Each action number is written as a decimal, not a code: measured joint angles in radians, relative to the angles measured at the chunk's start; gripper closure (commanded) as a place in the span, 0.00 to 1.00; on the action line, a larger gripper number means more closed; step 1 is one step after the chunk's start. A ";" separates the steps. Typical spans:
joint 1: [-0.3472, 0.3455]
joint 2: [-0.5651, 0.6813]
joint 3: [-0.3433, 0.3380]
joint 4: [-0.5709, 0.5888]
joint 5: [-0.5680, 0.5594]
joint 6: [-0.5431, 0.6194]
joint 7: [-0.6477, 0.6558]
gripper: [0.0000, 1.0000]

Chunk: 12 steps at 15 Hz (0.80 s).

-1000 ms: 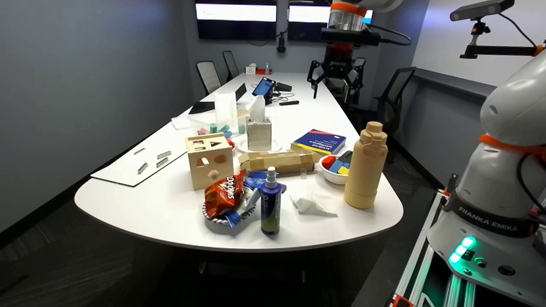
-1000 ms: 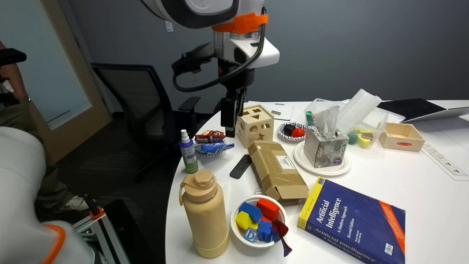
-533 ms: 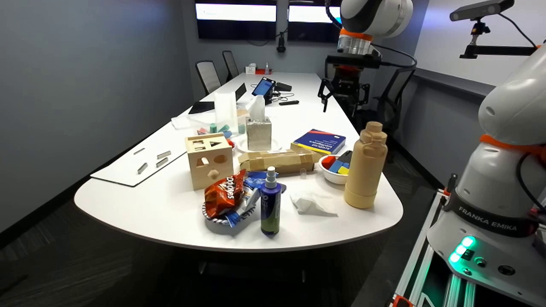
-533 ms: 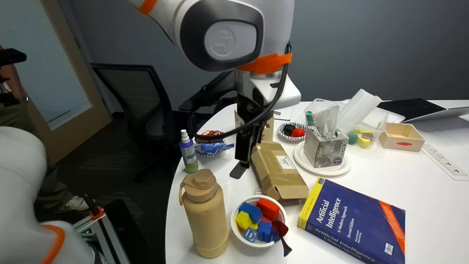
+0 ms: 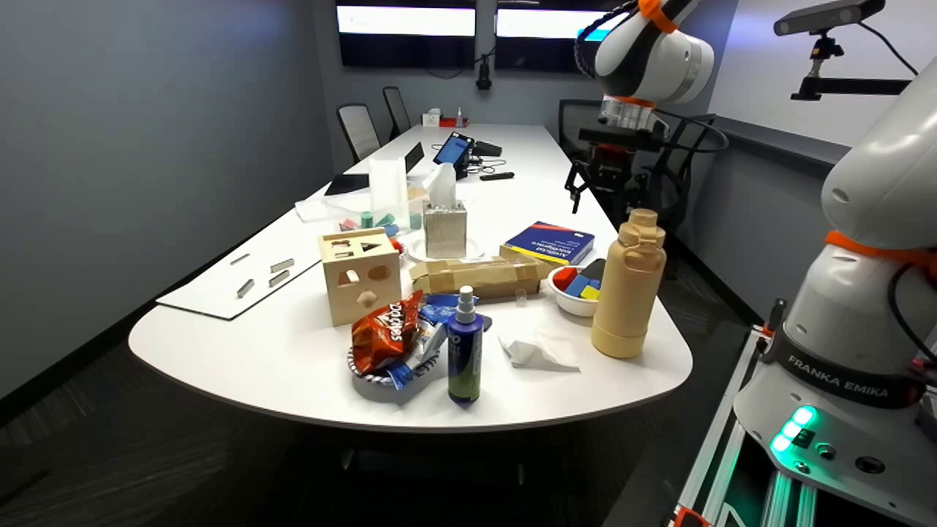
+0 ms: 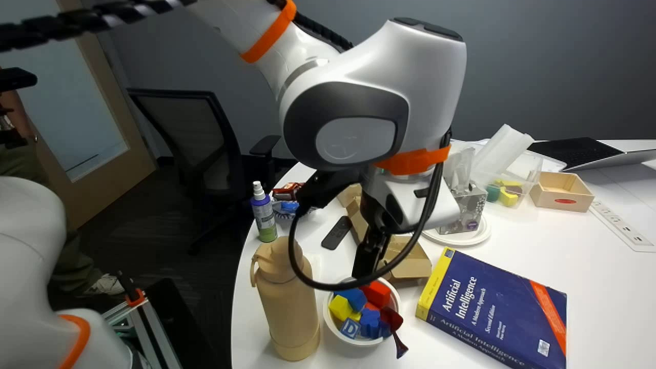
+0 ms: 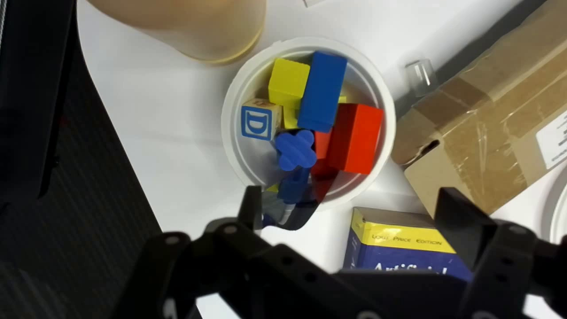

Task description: Put the blue cube into the cube-shaped object

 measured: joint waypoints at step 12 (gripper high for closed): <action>0.005 0.161 -0.044 -0.024 0.275 0.099 -0.188 0.00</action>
